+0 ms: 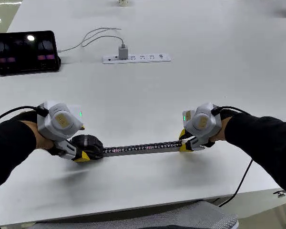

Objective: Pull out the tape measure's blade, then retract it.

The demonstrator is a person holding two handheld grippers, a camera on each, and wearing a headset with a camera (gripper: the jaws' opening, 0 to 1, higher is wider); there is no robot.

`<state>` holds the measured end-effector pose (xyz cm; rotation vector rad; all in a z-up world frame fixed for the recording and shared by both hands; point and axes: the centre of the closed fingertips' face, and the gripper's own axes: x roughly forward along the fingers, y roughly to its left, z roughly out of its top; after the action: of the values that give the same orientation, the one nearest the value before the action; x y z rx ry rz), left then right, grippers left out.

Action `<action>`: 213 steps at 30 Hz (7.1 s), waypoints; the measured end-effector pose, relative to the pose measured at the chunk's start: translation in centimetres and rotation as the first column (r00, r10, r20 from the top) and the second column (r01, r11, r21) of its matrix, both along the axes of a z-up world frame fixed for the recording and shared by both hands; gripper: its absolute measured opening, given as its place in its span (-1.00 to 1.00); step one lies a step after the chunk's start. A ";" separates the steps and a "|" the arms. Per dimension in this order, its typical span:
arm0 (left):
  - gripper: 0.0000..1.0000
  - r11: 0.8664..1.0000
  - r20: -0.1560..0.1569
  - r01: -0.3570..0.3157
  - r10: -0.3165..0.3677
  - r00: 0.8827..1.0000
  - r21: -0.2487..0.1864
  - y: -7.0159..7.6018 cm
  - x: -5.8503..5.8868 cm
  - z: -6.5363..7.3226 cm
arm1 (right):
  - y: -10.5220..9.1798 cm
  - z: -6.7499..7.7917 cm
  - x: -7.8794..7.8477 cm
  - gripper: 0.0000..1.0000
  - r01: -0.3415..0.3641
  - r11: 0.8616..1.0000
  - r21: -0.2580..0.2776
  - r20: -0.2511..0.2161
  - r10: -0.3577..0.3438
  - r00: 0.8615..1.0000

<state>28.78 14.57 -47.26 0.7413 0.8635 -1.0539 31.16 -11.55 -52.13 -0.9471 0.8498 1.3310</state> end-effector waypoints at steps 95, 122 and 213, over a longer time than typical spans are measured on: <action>0.98 0.675 -0.003 -0.597 0.661 0.750 -0.434 8.6 -5.9 2.0 | -6.6 4.6 -5.8 0.98 0.602 0.670 0.434 -0.084 -0.635 0.768; 0.98 0.687 0.021 -0.597 0.663 0.748 -0.415 8.0 -5.9 1.6 | -7.3 4.3 -6.8 0.98 0.594 0.682 0.427 -0.065 -0.632 0.772; 0.98 0.542 0.011 -0.683 0.787 0.616 -0.490 -2.6 0.2 1.8 | -0.7 2.2 -0.5 0.98 0.161 0.967 0.198 0.005 -0.166 0.986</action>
<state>28.93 11.93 -45.44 0.0420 0.5930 -0.3295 30.66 -12.25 -49.95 -0.7195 0.7475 1.2348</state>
